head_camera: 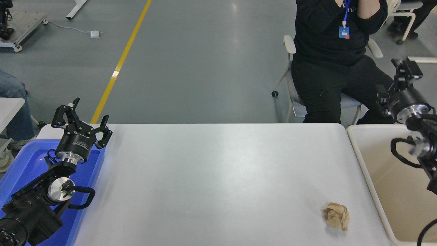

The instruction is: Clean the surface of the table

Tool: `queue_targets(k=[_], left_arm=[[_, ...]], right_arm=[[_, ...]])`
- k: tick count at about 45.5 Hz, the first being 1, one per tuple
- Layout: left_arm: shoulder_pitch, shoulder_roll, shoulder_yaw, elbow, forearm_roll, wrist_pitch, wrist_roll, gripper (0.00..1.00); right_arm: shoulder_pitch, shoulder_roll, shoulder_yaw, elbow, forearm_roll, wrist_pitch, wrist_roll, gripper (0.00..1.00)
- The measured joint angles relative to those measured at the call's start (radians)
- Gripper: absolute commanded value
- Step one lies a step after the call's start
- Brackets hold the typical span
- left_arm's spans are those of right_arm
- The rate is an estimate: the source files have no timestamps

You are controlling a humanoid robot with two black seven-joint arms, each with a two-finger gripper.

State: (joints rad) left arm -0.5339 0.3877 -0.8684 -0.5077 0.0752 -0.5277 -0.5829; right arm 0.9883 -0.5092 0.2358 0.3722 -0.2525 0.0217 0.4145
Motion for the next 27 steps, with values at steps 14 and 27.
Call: queue_targets(k=[14,27], left_arm=[[0.000,0.000,0.000,0.000,0.000,0.000,0.000,1.00],[0.000,-0.001,0.000,0.000,0.000,0.000,0.000,1.00]], right_arm=[[0.154,0.016,-0.545,-0.048,-0.129,0.003,-0.005,0.98],[0.205,0.043,-0.851,-0.050,-0.440,0.004,0.043,0.99]])
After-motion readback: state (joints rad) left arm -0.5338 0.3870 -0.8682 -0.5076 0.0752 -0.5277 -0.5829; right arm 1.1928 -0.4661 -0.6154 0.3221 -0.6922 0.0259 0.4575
